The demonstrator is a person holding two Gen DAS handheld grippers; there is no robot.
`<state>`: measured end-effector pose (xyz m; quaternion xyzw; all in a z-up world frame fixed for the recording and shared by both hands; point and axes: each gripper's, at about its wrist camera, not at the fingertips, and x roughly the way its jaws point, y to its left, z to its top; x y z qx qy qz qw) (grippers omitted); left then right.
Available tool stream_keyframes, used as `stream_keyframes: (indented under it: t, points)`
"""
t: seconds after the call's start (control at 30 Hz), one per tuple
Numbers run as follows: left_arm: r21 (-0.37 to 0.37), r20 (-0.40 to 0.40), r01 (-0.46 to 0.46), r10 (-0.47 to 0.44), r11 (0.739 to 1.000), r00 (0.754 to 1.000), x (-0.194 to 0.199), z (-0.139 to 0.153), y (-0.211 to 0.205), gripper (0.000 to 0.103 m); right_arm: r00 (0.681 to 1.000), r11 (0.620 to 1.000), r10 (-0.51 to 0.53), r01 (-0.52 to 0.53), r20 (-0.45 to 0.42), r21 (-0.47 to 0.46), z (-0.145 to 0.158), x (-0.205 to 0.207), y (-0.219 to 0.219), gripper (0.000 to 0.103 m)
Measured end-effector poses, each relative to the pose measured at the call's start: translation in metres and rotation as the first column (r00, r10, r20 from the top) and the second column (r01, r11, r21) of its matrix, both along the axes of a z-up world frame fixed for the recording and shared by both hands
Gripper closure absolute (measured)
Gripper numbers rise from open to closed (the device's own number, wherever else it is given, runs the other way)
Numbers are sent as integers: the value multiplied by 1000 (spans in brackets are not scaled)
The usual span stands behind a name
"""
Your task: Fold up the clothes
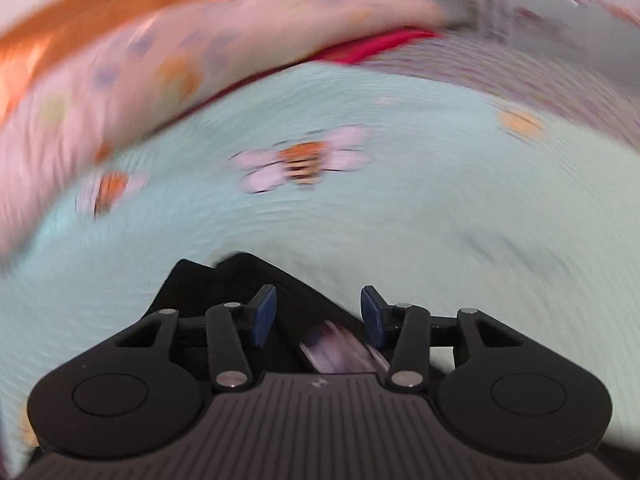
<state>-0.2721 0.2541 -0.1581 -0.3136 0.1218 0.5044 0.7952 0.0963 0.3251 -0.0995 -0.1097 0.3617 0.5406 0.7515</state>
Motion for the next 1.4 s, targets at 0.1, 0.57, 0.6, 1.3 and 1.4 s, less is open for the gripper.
stream_keyframes:
  t: [0.1,0.57,0.6,1.3,1.4]
  points:
    - [-95,47,7,-3,995,999,3,-5,21,31,999,998,-39,39,0,58,19,-5,-113,49]
    - [-225,56,-79,94,971,994,-17,25,63,97,680,687,-712,726,-177,25,-12,-36,-552,34]
    - [-252,63,-91,110,963,992,-27,24,61,96,650,658,-734,752,-199,26,-17,-38,-567,34]
    - [-271,-56,2,-18,963,998,2,12,44,93,368,379,-668,916,-647,130,-101,-35,-640,60]
    - [-252,-1,32,-33,967,999,-9,19,39,96,401,449,-625,886,-670,111,-104,-34,-626,99]
